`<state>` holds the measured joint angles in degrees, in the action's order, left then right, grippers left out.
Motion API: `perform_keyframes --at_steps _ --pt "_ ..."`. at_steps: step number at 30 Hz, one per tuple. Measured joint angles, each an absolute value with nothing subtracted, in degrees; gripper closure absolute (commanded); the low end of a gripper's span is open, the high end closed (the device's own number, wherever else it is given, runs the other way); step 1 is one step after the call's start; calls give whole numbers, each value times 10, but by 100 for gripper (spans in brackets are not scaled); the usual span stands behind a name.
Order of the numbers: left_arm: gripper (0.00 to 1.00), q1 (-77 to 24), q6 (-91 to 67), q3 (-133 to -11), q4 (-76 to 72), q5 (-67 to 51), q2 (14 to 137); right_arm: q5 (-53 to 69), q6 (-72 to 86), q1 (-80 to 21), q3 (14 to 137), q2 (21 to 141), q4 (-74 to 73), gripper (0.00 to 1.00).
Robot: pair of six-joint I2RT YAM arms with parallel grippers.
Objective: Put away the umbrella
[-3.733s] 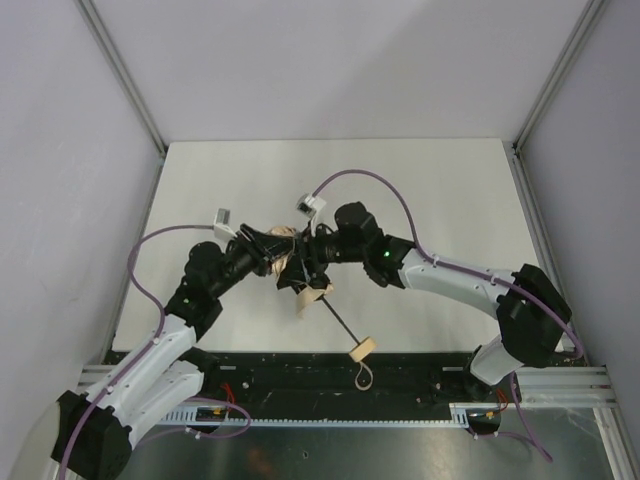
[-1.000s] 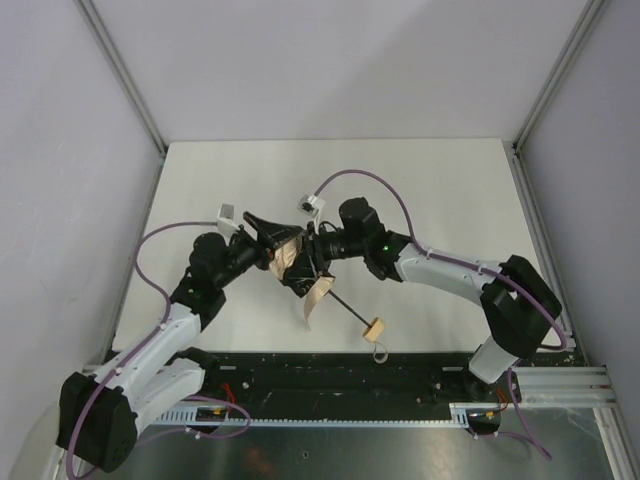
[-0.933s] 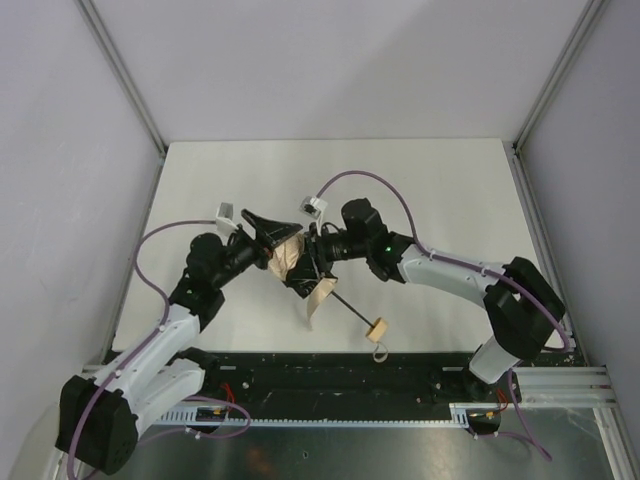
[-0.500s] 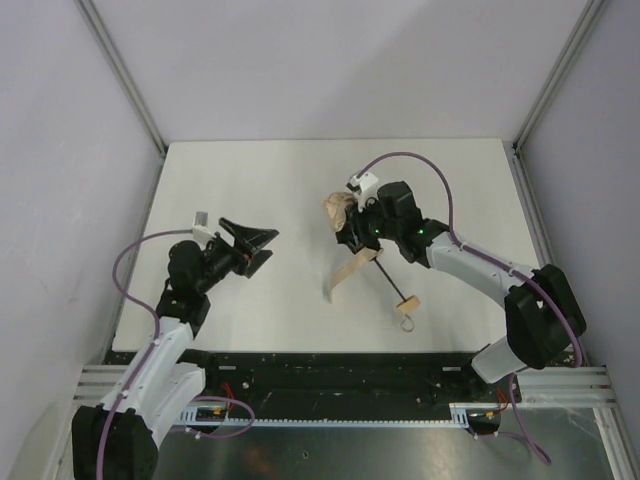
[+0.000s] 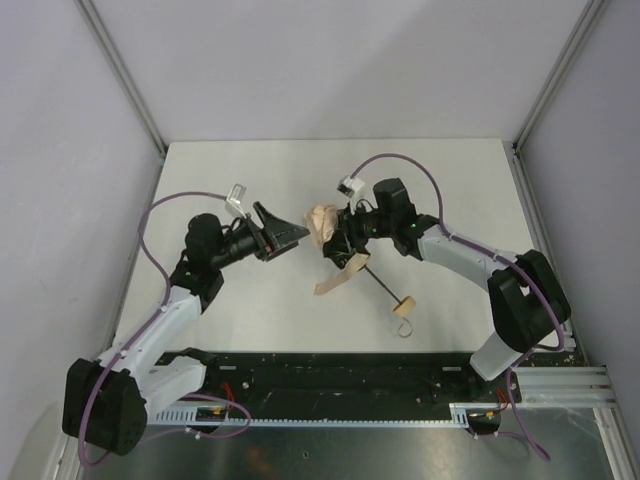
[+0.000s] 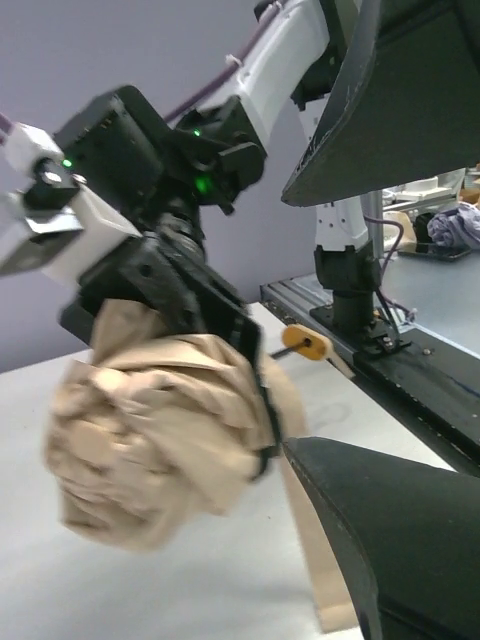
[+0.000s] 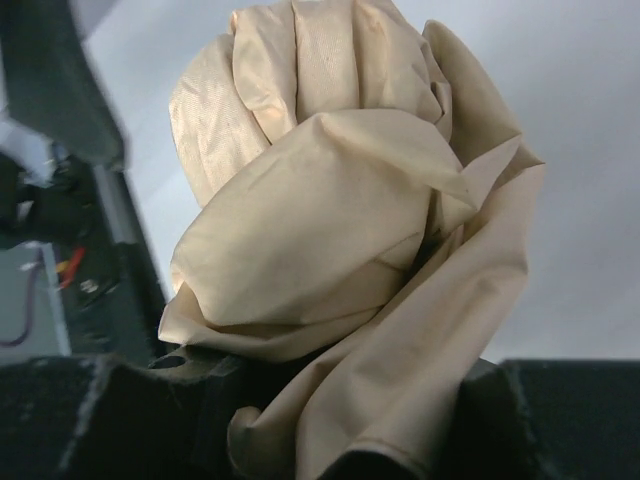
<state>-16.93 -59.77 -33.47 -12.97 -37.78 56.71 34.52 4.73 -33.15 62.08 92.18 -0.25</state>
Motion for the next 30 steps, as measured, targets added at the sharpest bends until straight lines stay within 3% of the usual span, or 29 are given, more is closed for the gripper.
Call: perform_keyframes --at_steps 9,18,30 --pt "1 -182 -659 -357 -171 -348 601 415 135 -379 622 925 50 100" --pt "0 -191 -703 -268 -151 -231 449 441 152 -386 622 911 59 100" --pt "1 -237 -705 -293 -236 -248 553 467 172 -410 622 897 85 100"
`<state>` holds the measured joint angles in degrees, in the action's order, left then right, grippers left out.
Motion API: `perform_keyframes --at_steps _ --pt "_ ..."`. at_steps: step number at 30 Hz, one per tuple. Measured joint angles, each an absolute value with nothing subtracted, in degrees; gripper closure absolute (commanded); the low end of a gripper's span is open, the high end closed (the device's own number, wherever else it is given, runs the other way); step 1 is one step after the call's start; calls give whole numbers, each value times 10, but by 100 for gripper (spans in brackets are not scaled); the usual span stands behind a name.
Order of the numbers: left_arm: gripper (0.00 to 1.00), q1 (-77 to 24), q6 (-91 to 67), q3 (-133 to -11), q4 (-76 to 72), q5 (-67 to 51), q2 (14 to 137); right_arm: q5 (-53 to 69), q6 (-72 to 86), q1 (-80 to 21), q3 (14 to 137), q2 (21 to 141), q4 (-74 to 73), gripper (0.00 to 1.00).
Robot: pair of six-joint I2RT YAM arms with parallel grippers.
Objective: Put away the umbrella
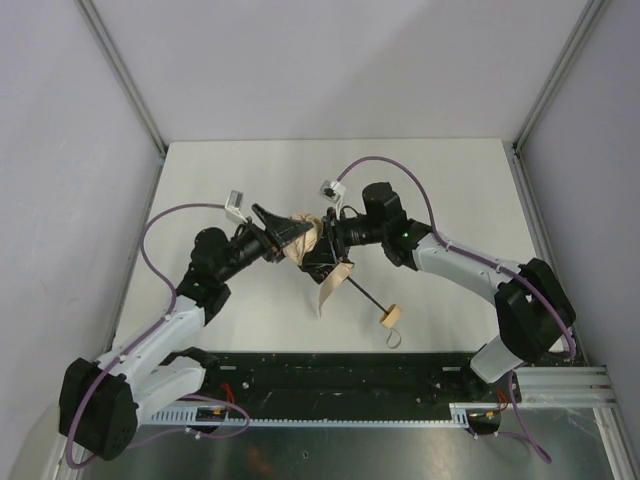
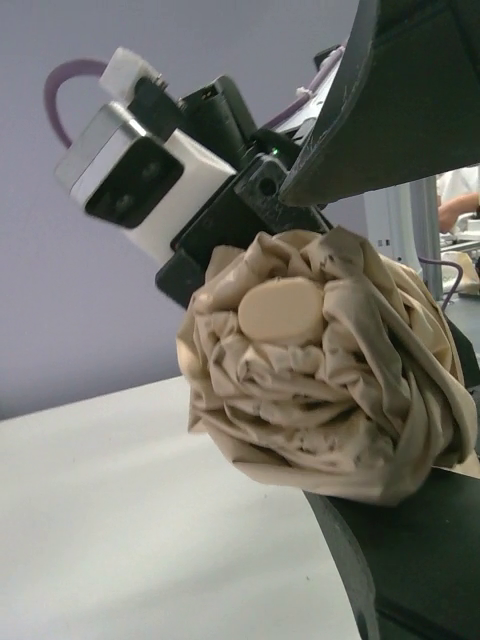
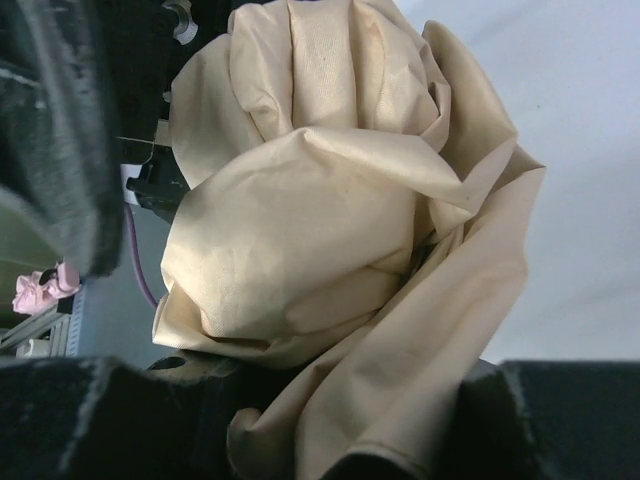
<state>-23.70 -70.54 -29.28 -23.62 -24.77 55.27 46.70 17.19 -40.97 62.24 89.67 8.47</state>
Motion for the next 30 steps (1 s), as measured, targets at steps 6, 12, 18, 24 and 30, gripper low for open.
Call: perform_keyframes --at_steps 6,12,18,24,30 --pt "1 -252 -707 -292 -282 -248 555 486 185 -407 624 897 100 100" --pt "10 -256 -706 -286 -296 -244 545 500 191 -405 625 896 111 100" --pt "52 -257 -706 -318 -295 -274 603 507 198 -406 625 893 123 100" --pt "92 -257 -663 -343 -294 -293 617 502 239 -401 633 889 127 100" --pt "100 -256 -656 -362 -294 -298 639 500 252 -389 637 888 121 29"
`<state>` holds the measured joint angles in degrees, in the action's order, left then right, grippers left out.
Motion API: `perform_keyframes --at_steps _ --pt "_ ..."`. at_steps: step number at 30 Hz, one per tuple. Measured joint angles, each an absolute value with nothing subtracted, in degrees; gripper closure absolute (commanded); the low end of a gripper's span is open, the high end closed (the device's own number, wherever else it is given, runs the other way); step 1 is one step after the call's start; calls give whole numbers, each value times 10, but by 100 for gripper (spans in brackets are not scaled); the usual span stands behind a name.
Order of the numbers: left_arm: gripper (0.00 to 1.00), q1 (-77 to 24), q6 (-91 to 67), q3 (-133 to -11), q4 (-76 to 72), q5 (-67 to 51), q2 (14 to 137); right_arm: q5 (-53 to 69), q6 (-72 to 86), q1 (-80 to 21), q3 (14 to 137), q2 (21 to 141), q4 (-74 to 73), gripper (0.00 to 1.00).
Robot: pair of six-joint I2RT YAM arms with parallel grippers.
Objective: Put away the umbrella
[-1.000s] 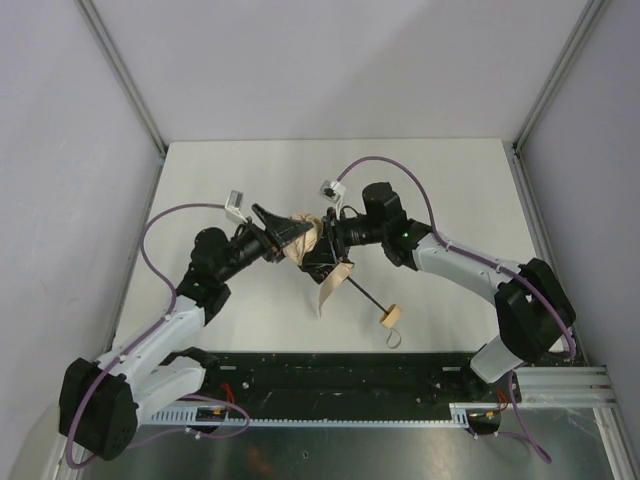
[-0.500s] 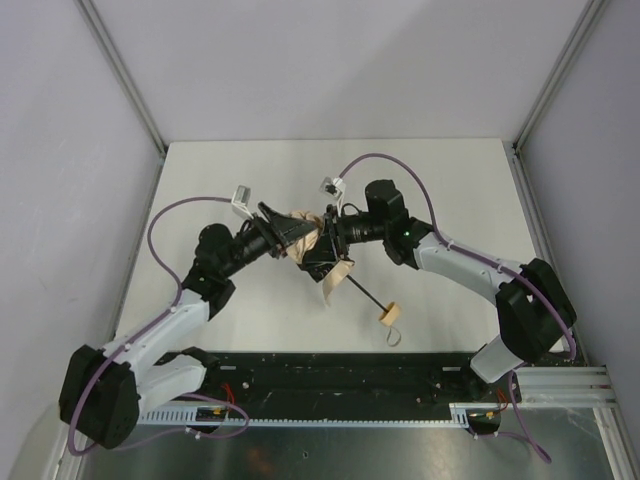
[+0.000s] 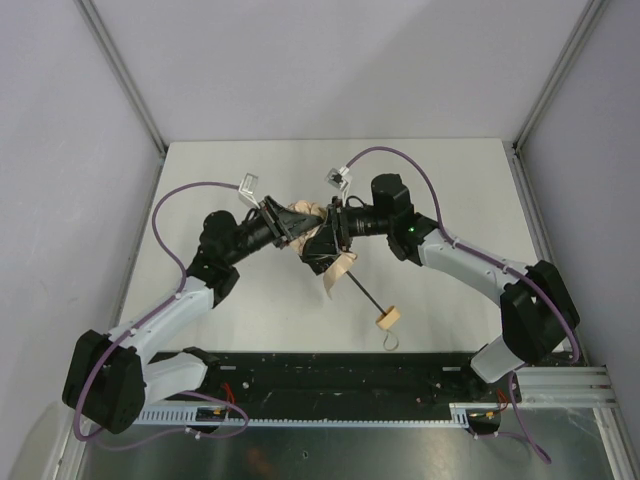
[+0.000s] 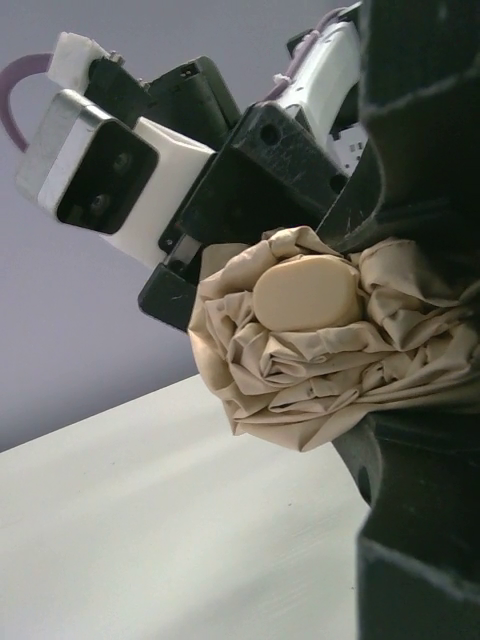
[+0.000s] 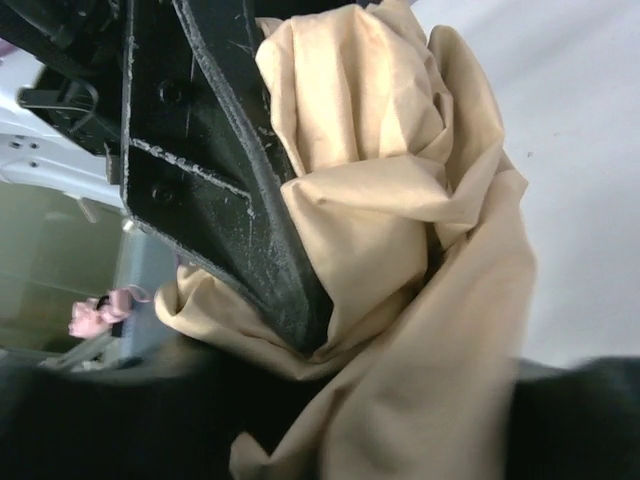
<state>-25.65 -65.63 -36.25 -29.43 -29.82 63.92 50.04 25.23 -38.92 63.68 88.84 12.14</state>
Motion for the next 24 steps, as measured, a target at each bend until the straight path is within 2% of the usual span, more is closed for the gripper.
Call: perform_keyframes --at_steps 3,5,19,24 --pt "100 -253 -661 -363 -295 -296 639 478 258 -389 641 883 109 7" --pt "100 -249 -666 -367 -300 -296 638 452 258 -387 642 874 91 2" --pt "100 -166 -686 -373 -469 -279 660 323 253 -361 644 727 -61 1" --pt "100 -141 -692 -373 -507 -274 674 259 262 -321 644 662 -113 1"
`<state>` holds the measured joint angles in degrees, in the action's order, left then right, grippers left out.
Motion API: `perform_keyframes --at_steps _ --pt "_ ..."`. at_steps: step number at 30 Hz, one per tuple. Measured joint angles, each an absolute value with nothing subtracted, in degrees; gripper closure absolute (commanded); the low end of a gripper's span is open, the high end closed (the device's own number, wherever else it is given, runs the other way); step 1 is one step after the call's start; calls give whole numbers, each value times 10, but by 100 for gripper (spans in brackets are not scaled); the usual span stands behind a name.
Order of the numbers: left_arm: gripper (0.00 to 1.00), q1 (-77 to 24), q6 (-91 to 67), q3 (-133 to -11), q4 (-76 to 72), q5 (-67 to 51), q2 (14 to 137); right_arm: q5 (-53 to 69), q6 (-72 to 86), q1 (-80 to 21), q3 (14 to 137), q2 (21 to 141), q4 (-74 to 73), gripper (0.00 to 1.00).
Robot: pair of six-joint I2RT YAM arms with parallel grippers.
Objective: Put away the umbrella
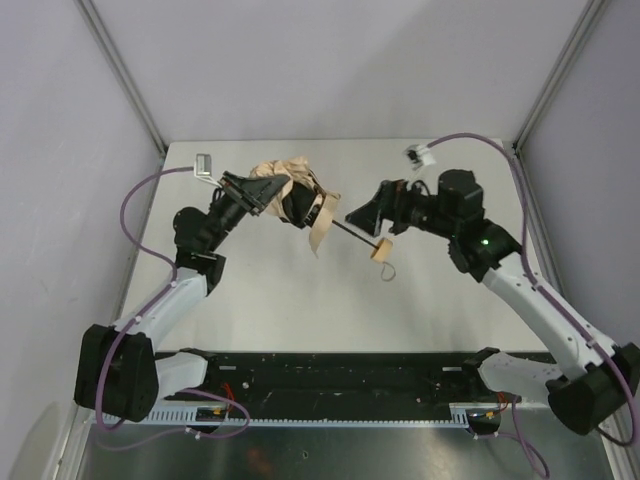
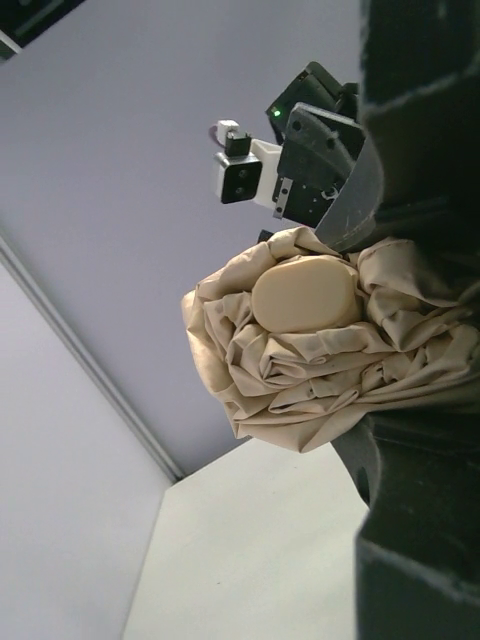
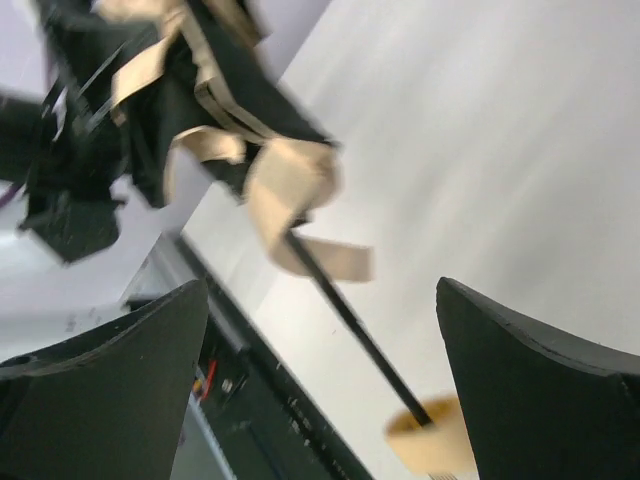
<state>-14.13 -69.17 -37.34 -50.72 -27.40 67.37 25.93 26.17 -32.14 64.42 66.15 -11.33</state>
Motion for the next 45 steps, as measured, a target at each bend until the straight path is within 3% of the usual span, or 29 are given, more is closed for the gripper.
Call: perform_keyframes --at_steps 7,11,13,17,22,26,31,45 --pt "100 -106 -721 -408 -540 -265 674 144 329 -175 638 578 -175 3" --pt "100 -97 -752 -448 -580 -253 675 212 429 -49 566 582 -124 17" --pt "100 -96 -774 -464 -607 -246 679 252 499 -42 515 607 -67 20" --pt "100 -96 -818 -484 -665 -231 695 274 652 -133 446 679 43 21" --pt "100 -96 -848 -491 -703 -209 707 215 864 -308 437 725 226 25" --pt "100 -96 -856 -493 -719 -198 709 162 1010 -387 438 755 355 29" --pt "100 -96 -856 -495 -726 -192 710 116 1097 -428 438 763 385 25" --pt "100 -112 -855 -509 -732 -182 716 78 1138 -456 460 793 411 30"
